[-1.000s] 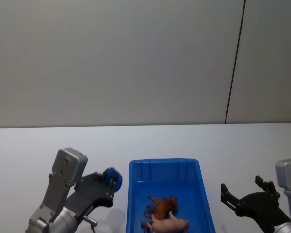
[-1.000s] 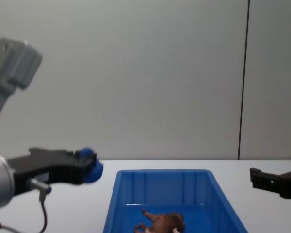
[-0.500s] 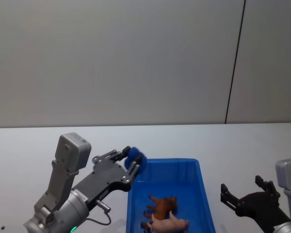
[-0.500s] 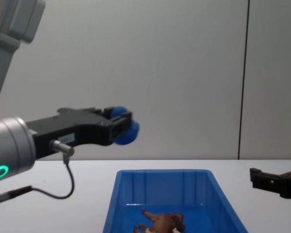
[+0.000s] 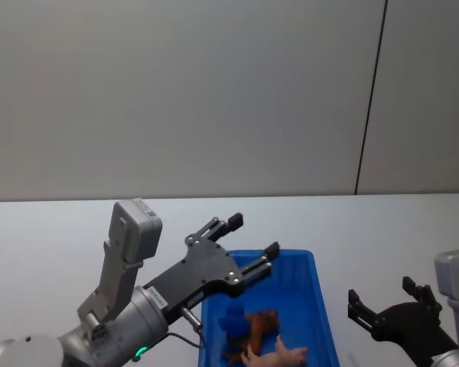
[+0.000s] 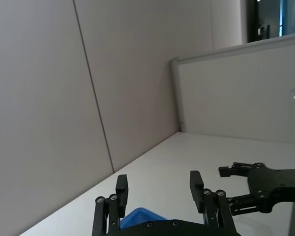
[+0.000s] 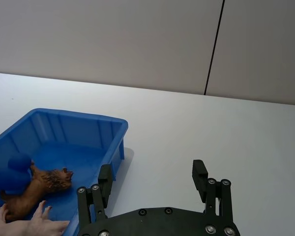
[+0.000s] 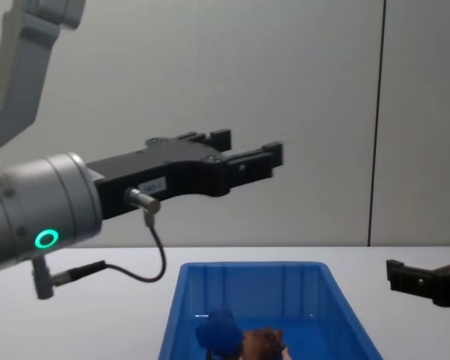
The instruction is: Pick up the two dolls from the table and place them into the box.
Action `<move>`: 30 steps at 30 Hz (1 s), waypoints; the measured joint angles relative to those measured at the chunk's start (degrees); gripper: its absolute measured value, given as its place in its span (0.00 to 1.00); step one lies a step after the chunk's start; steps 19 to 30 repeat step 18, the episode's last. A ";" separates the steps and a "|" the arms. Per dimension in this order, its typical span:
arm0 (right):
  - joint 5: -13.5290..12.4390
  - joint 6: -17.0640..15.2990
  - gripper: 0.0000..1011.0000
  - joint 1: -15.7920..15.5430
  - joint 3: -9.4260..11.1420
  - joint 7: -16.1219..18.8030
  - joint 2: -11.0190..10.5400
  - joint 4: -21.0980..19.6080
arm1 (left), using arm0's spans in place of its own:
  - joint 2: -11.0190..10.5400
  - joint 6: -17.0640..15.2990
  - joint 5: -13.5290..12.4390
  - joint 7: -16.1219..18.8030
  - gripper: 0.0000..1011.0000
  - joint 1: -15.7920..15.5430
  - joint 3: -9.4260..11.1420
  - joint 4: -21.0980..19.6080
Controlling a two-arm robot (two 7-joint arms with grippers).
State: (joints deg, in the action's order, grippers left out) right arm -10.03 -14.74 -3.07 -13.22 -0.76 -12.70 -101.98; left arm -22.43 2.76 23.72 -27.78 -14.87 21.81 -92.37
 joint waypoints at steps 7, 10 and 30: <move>0.00 0.00 0.99 0.00 0.00 0.00 0.00 0.00 | 0.97 0.77 0.63 -2.76 0.94 -1.01 0.42 0.79; 0.00 0.00 0.99 0.00 0.00 0.00 0.00 0.00 | 1.26 1.00 0.82 -3.53 0.99 -1.32 0.54 1.01; 0.00 0.00 0.99 0.00 0.00 0.00 0.00 0.00 | 1.80 1.38 1.15 -5.04 0.99 -1.86 0.76 1.41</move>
